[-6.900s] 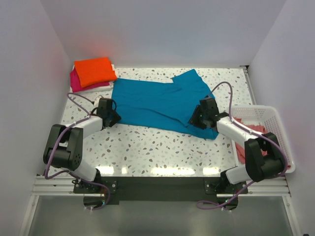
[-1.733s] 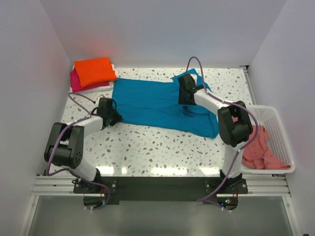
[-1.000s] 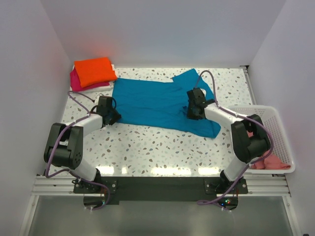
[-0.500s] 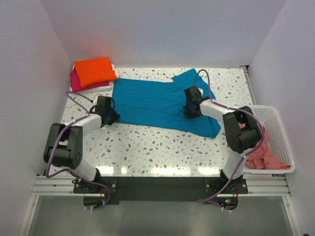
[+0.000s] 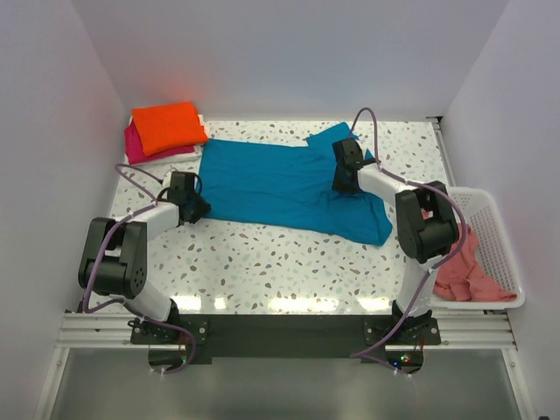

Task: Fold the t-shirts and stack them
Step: Fold the tshirt

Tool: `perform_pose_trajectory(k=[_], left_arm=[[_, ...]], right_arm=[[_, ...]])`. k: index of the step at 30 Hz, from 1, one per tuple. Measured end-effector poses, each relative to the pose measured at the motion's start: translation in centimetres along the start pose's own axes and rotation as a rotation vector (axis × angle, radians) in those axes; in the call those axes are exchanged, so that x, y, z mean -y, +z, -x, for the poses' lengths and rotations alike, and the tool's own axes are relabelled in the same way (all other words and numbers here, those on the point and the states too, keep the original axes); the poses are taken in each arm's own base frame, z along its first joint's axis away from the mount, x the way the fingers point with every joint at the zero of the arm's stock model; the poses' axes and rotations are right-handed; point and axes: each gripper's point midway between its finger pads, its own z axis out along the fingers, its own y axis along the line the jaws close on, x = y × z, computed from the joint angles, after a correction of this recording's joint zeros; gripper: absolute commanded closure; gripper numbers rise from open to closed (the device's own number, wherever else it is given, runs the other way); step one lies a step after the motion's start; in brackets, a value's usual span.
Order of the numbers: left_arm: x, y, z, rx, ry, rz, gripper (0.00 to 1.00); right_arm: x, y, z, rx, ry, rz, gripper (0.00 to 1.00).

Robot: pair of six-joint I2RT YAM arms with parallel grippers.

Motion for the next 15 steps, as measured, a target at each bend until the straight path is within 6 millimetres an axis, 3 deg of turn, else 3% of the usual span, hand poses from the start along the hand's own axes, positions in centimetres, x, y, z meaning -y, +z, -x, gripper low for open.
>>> perform_pose_trajectory(k=[7, 12, 15], left_arm=[[0.0, 0.1, 0.0, 0.001, 0.000, 0.000, 0.65], [0.1, 0.0, 0.2, 0.004, 0.012, -0.008, 0.57], [0.1, -0.4, 0.7, 0.016, 0.011, -0.013, 0.46]], right_arm=[[-1.3, 1.8, 2.1, 0.026, -0.042, 0.003, 0.59], [-1.3, 1.9, 2.5, 0.031, -0.054, -0.002, 0.46], [-0.8, 1.2, 2.5, 0.023, -0.054, -0.012, 0.39]])
